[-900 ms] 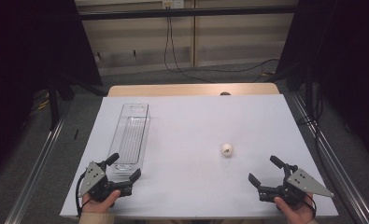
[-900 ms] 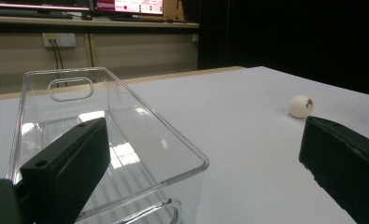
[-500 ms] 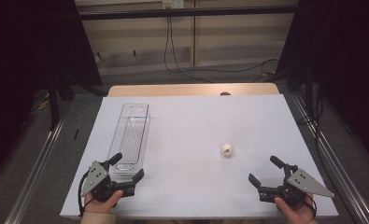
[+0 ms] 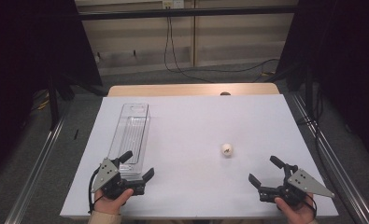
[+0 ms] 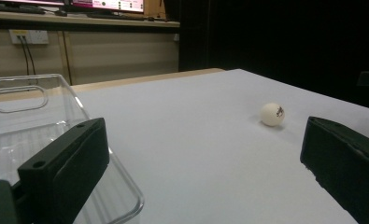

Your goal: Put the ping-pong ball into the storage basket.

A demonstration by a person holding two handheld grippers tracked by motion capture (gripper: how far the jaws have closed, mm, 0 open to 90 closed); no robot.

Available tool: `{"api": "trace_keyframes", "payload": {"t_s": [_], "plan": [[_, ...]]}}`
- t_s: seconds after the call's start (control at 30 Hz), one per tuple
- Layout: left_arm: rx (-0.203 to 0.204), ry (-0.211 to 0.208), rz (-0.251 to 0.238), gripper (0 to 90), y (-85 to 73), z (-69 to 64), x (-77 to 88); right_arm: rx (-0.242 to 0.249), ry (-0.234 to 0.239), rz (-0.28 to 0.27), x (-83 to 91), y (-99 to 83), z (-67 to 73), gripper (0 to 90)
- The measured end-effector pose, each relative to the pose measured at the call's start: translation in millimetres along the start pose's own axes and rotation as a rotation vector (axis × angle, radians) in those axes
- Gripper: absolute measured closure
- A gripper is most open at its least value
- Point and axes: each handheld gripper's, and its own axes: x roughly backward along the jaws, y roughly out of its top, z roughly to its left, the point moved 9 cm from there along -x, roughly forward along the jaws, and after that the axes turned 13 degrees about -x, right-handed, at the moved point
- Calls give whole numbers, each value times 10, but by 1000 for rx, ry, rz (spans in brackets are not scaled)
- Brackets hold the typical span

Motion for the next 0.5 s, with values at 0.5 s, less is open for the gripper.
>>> {"api": "trace_keyframes", "payload": {"t_s": [0.5], "plan": [[-5, -49, 5, 14, 61, -192, -274, 3, 3, 8, 7, -5, 2, 15]]}}
